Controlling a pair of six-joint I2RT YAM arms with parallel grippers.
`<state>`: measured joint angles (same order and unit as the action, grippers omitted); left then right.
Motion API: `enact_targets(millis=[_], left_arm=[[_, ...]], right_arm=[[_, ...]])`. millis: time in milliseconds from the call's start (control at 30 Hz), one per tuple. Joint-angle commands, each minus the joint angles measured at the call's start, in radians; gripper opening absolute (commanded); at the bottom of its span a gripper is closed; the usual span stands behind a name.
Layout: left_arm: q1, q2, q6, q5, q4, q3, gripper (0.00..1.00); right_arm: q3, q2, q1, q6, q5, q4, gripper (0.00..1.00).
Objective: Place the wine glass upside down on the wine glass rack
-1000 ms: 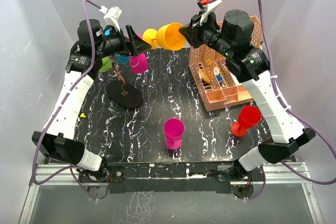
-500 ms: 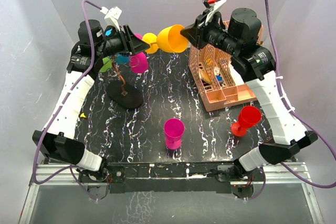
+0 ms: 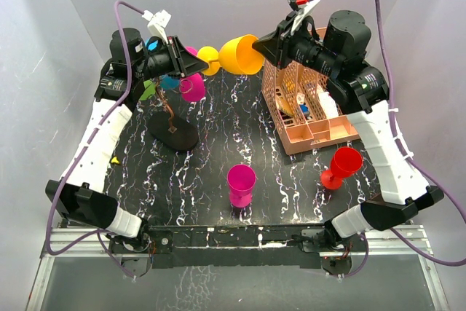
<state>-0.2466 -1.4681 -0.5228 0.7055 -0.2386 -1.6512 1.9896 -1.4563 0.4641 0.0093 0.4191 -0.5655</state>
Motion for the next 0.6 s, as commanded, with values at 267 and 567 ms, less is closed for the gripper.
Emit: enact_targets(millis=[267, 567], left_arm=[[0.024, 0.057, 0.015, 0.023, 0.020, 0.004, 0.00], [0.072, 0.095, 0.207, -0.108, -0.116, -0.077, 0.00]], right_arm=[[-0.033, 0.061, -0.022, 0.005, 0.020, 0.085, 0.18], [-0.086, 0.115, -0.057, -0.048, -0.003, 0.073, 0.63]])
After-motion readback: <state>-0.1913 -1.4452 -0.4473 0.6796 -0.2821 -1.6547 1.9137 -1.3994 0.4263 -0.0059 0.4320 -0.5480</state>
